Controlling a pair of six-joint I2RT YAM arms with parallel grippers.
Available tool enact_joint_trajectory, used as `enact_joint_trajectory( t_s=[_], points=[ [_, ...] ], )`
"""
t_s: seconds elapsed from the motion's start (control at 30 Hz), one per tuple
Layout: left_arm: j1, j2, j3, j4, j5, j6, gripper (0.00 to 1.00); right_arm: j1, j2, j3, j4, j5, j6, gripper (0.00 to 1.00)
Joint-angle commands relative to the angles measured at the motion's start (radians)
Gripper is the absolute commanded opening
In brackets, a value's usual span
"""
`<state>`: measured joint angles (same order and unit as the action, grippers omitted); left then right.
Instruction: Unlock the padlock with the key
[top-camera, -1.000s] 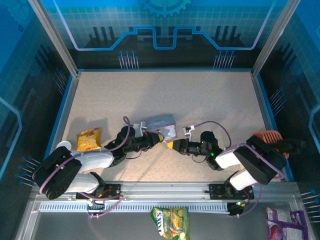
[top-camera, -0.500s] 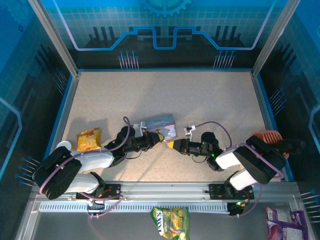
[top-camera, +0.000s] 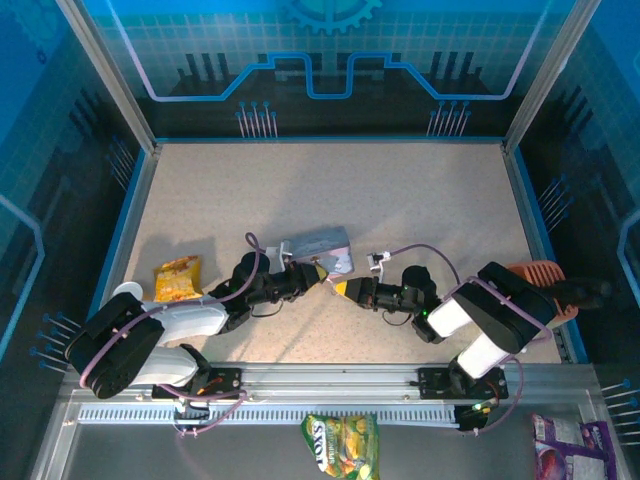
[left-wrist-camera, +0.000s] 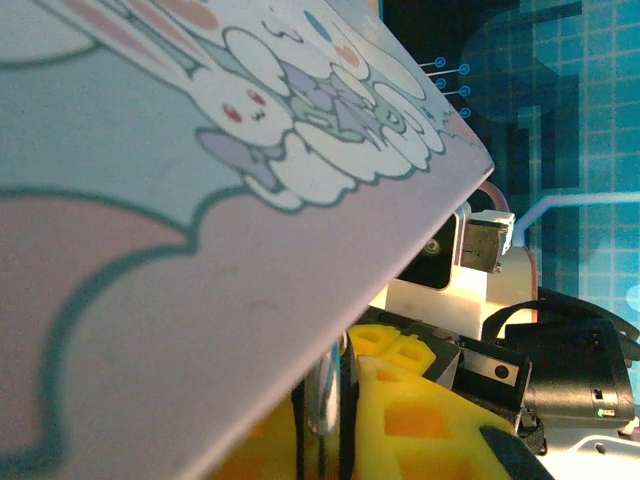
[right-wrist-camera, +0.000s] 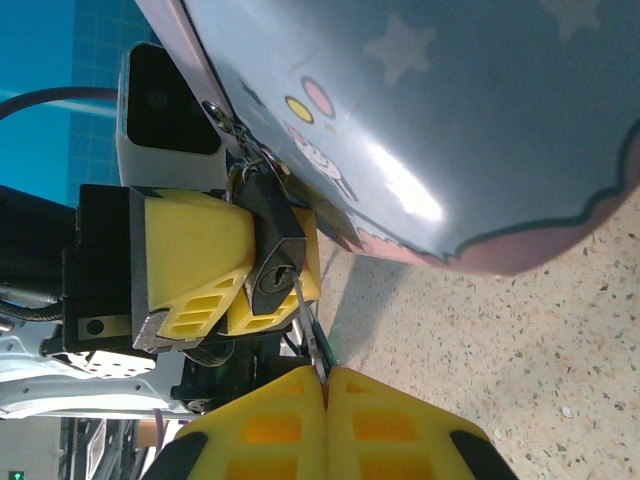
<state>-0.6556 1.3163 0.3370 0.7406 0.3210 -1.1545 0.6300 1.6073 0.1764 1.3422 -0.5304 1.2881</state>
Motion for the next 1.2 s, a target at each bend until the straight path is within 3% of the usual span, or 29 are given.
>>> enact_joint_trajectory(
  t_s=[0.0,1.17],
  points=[
    [-0.003,0.004,-0.006,0.100,0.039,-0.012,0.01,0.014,0.011,-0.003,0.080,0.032,0.005,0.00],
    [-0.003,0.030,-0.006,0.119,0.033,-0.023,0.00,0.049,-0.010,-0.028,0.081,0.073,-0.013,0.00]
  ],
)
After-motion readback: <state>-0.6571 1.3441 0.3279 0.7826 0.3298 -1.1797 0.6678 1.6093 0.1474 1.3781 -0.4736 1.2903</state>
